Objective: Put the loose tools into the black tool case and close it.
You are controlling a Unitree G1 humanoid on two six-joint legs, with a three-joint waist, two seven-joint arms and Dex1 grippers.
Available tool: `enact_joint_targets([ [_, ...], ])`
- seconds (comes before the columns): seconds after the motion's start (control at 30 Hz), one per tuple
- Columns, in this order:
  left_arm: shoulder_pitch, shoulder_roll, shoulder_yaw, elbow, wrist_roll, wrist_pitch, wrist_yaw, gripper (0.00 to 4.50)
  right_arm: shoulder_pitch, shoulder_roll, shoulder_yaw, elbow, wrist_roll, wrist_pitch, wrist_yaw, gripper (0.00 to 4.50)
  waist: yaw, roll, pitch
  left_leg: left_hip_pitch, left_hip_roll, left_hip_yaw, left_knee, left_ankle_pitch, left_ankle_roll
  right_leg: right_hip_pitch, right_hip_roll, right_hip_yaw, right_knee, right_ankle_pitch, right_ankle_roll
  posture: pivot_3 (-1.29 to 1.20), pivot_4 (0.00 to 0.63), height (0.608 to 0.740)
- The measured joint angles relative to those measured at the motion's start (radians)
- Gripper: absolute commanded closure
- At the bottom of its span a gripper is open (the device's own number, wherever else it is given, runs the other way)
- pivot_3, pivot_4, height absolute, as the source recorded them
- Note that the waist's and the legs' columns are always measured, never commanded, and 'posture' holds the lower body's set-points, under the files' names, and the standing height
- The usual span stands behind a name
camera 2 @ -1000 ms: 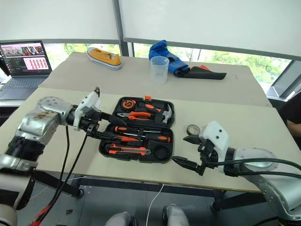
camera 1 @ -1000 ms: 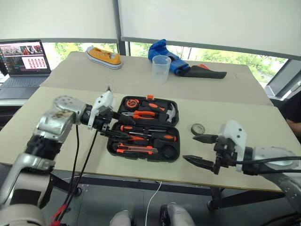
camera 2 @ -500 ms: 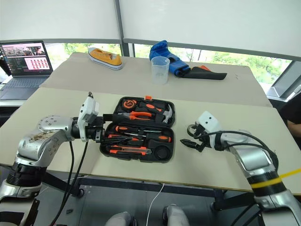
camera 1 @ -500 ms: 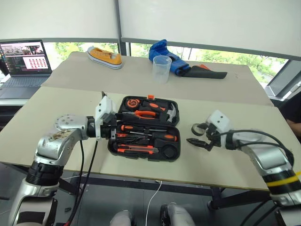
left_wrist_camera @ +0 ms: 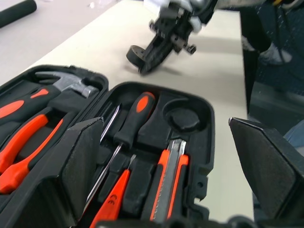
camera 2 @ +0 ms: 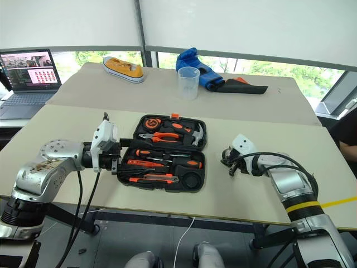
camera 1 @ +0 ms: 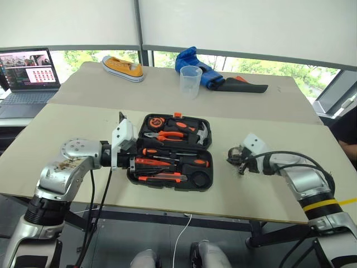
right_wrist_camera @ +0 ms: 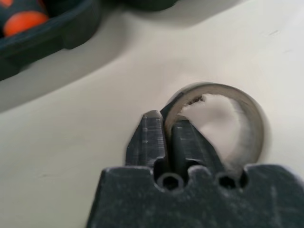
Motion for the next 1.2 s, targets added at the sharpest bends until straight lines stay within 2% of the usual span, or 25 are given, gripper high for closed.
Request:
enact_joint_targets([
  [0.17, 0.000, 0.040, -0.033, 0.008, 0.036, -0.053, -0.081, 0.00, 0.036, -0.033, -0.021, -0.314, 0.165, 0.133, 0.144, 4.48, -0.005, 0.006, 0.003, 0.000, 0.000, 0.000, 0.000, 0.000, 0.000, 0.000, 0.001, -0.001, -0.001, 0.002, -0.003, 0.00, 0.150, 0.724],
  [0.3, -0.002, 0.046, -0.068, 0.039, 0.080, -0.116, -0.130, 0.00, 0.065, -0.043, 0.022, -0.491, 0.196, 0.191, 0.162, 4.48, -0.001, 0.006, 0.003, 0.000, -0.001, 0.000, 0.000, 0.000, 0.000, 0.000, 0.000, -0.002, -0.001, 0.000, 0.000, 0.00, 0.150, 0.724],
  [0.6, -0.037, 0.026, -0.084, 0.075, 0.115, -0.142, -0.152, 0.00, 0.100, -0.007, 0.146, -0.545, 0.151, 0.255, 0.100, 4.48, 0.004, 0.006, 0.003, 0.000, -0.001, 0.000, 0.000, 0.000, 0.000, 0.000, 0.000, -0.003, -0.001, 0.001, -0.002, 0.00, 0.150, 0.724],
  [0.67, -0.039, 0.021, -0.084, 0.077, 0.117, -0.142, -0.151, 0.00, 0.101, -0.004, 0.165, -0.545, 0.139, 0.256, 0.093, 3.69, 0.005, 0.006, 0.003, 0.000, -0.001, 0.000, 0.000, 0.000, 0.000, 0.000, 0.000, -0.004, -0.001, 0.001, -0.002, 0.00, 0.150, 0.724],
  [0.77, -0.039, 0.018, -0.084, 0.077, 0.117, -0.142, -0.150, 0.00, 0.100, -0.001, 0.168, -0.545, 0.133, 0.267, 0.088, 2.88, 0.004, 0.006, 0.003, 0.000, -0.001, 0.000, 0.000, 0.000, 0.000, 0.000, 0.000, -0.004, -0.001, 0.001, -0.002, 0.00, 0.150, 0.724],
  [0.9, -0.039, 0.018, -0.084, 0.076, 0.117, -0.141, -0.149, 0.00, 0.101, -0.002, 0.160, -0.574, 0.182, 0.324, 0.104, 1.41, 0.005, 0.006, 0.003, 0.000, -0.001, 0.000, 0.000, 0.000, 0.000, 0.000, 0.000, -0.004, -0.001, 0.001, -0.002, 0.00, 0.150, 0.724],
  [1.17, -0.027, 0.022, -0.071, 0.078, 0.119, -0.121, -0.111, 0.00, 0.078, -0.017, 0.023, -0.605, 0.282, 0.398, 0.097, 1.41, 0.007, 0.006, 0.003, 0.000, -0.001, -0.001, 0.000, 0.000, 0.000, 0.000, 0.000, -0.004, -0.001, 0.001, -0.002, 0.00, 0.150, 0.724],
  [1.2, -0.011, 0.026, -0.041, 0.087, 0.118, -0.103, -0.078, 0.24, 0.079, -0.022, -0.023, -0.583, 0.285, 0.402, 0.084, 1.93, 0.006, 0.006, 0.003, 0.000, -0.001, -0.001, 0.000, 0.000, 0.000, 0.000, 0.000, -0.004, -0.001, 0.001, -0.002, 0.00, 0.150, 0.724],
])
